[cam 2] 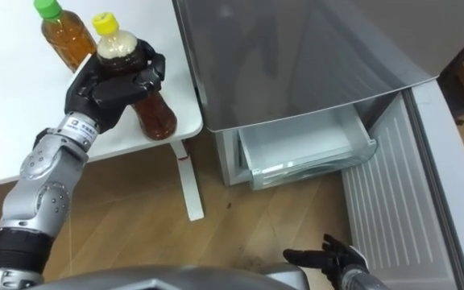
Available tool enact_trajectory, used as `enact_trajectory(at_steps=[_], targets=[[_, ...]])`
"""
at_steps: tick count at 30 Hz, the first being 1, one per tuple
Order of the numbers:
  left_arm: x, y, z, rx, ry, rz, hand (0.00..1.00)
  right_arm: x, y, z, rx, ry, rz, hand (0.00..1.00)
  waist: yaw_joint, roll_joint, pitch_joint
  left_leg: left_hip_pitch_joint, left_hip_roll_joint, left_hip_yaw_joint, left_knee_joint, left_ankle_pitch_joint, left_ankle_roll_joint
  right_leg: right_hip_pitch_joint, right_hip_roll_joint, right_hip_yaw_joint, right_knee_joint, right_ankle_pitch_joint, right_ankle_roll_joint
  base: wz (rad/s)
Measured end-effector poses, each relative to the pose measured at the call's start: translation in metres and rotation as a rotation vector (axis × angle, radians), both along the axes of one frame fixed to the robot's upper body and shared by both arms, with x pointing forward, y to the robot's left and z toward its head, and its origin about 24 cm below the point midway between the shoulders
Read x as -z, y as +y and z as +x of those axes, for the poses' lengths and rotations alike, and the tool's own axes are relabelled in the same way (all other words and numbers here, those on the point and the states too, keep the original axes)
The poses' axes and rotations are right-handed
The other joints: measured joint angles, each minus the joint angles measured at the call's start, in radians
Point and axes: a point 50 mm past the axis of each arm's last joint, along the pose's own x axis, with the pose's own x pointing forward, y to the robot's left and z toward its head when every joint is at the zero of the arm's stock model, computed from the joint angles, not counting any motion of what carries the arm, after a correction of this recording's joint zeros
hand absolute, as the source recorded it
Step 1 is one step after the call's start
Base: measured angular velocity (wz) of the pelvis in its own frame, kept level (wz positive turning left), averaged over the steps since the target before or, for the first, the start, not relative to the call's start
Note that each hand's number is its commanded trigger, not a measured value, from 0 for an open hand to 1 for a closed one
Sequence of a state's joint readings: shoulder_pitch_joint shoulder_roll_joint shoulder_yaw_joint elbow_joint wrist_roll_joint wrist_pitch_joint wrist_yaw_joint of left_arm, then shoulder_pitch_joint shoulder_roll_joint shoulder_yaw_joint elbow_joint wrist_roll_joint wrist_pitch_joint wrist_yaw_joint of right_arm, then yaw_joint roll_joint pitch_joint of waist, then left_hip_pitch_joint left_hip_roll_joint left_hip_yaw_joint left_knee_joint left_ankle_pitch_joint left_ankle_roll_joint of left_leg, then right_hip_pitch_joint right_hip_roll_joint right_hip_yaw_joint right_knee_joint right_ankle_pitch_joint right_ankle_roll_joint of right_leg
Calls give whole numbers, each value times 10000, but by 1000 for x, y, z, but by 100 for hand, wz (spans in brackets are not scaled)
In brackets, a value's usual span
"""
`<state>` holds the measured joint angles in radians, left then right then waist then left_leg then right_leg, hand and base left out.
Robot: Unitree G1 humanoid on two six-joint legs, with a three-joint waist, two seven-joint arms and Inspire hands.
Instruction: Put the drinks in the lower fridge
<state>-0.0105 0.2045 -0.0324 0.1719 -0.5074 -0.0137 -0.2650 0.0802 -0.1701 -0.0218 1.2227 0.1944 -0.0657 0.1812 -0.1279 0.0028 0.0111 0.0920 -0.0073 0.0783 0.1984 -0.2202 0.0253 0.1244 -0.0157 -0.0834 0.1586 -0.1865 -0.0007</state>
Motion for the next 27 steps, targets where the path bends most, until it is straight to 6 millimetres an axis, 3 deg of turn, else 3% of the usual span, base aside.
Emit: enact_trajectory(at_steps=[7,16,22,27], targets=[[-8,-4,1,103,-332,403,100,0,0,1,-24,-37,-180,0,85,0,0,-121,2,-124,68,1,0,-31,-13,-160,-1,0,0,5],[-13,-12,-3,295,-593,218,100,1,4,4,-793,205,-258,0,514,-170,-75,-259,-26,-289,169,2,-1,-56,-31,-341,-18,0,-1,4],[-11,-22,-4,471,-531,-282,100,1,8,9,-1436,273,-262,0,855,-148,-67,-324,-37,-452,248,2,-1,-24,-50,-589,-28,2,-3,9],[-3,-29,-20,637,-218,-483,100,1,16,20,-2208,156,-285,0,927,-133,-71,-447,-49,-560,320,2,-1,-21,-88,-850,-32,1,-2,11]])
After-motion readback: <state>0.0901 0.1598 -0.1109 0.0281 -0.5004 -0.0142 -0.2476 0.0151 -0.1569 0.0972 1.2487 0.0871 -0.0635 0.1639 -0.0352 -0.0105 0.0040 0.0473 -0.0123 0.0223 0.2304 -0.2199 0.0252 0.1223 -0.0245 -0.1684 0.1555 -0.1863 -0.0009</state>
